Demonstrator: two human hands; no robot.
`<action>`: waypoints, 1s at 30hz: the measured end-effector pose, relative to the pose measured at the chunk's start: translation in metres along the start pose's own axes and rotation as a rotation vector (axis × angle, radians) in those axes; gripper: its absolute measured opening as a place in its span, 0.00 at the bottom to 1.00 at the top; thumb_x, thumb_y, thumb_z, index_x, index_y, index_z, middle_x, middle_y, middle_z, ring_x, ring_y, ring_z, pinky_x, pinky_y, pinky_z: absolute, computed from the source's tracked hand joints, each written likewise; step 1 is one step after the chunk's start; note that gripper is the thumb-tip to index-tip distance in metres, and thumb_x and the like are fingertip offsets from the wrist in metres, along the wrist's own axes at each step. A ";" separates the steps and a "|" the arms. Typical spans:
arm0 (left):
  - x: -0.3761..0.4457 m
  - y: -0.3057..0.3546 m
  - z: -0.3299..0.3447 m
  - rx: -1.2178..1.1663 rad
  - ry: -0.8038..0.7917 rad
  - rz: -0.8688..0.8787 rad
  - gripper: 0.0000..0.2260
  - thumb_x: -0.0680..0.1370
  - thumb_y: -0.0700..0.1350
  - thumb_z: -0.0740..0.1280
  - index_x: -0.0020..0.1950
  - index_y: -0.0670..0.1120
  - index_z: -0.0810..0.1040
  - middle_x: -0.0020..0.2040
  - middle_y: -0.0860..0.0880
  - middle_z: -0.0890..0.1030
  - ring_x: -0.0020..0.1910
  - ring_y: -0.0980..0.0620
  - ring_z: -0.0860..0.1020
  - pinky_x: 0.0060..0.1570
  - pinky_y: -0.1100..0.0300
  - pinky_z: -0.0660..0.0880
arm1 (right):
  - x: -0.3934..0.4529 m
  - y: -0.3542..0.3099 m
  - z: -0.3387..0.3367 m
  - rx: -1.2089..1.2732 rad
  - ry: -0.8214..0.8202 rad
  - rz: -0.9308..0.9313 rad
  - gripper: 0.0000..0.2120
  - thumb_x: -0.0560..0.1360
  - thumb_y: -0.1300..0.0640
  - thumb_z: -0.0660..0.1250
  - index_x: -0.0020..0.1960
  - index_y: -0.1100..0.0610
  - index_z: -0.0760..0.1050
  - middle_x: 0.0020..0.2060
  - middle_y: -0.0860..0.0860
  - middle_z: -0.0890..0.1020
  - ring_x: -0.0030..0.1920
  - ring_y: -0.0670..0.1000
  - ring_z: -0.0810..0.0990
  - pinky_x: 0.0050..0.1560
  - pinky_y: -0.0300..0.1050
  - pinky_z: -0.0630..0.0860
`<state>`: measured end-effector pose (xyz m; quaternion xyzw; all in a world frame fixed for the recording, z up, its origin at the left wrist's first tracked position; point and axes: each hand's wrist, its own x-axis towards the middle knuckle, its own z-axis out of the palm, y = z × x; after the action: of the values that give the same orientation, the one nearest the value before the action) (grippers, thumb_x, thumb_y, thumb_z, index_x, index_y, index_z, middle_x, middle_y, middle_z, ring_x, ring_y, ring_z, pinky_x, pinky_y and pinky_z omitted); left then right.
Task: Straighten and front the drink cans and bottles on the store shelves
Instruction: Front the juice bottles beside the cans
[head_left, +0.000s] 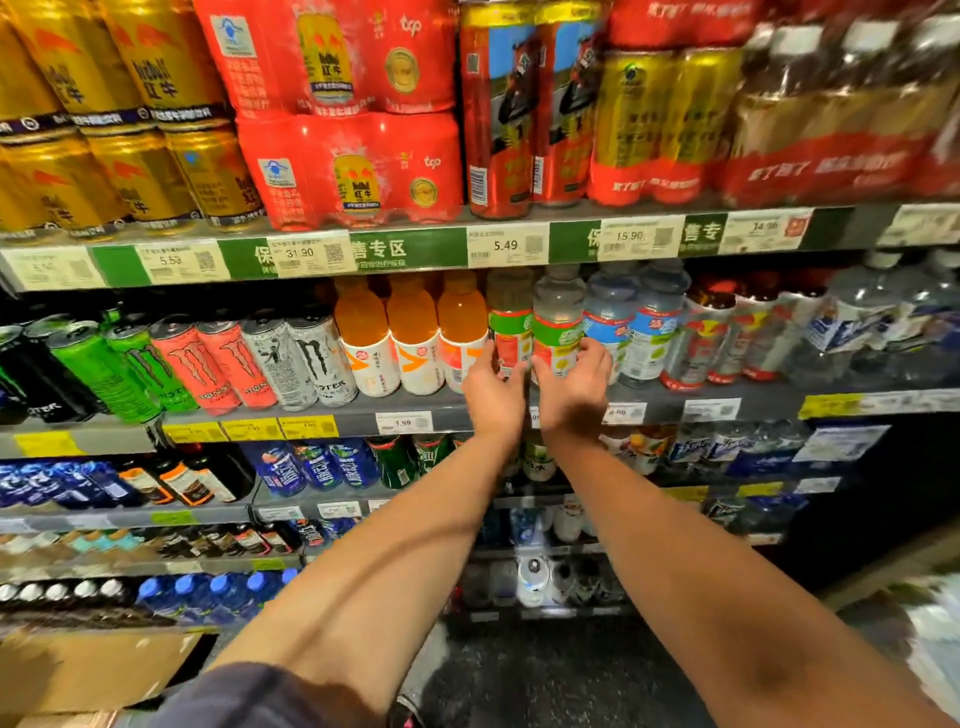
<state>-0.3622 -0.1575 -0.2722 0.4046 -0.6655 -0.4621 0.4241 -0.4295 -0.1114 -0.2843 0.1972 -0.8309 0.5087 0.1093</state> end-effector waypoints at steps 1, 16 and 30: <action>0.002 -0.001 0.002 0.038 0.023 0.014 0.18 0.76 0.40 0.70 0.66 0.45 0.78 0.57 0.48 0.84 0.56 0.50 0.82 0.59 0.52 0.78 | 0.000 -0.001 0.003 0.000 0.023 0.014 0.28 0.68 0.42 0.75 0.60 0.55 0.71 0.55 0.52 0.76 0.54 0.54 0.78 0.48 0.51 0.79; 0.012 -0.003 0.021 0.159 0.171 0.027 0.10 0.75 0.45 0.72 0.56 0.51 0.80 0.48 0.52 0.84 0.47 0.53 0.82 0.50 0.52 0.79 | 0.003 0.006 0.007 0.112 0.088 0.044 0.27 0.66 0.44 0.77 0.58 0.56 0.74 0.53 0.52 0.77 0.50 0.55 0.79 0.43 0.51 0.79; 0.014 -0.006 0.032 0.180 0.229 -0.029 0.15 0.74 0.46 0.72 0.60 0.49 0.78 0.54 0.51 0.83 0.53 0.50 0.81 0.55 0.47 0.78 | 0.006 0.009 0.012 0.092 0.071 0.002 0.32 0.63 0.47 0.78 0.61 0.58 0.71 0.55 0.55 0.74 0.56 0.57 0.77 0.52 0.55 0.79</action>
<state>-0.3960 -0.1636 -0.2820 0.5009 -0.6456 -0.3574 0.4523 -0.4389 -0.1203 -0.2944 0.1829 -0.8025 0.5530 0.1290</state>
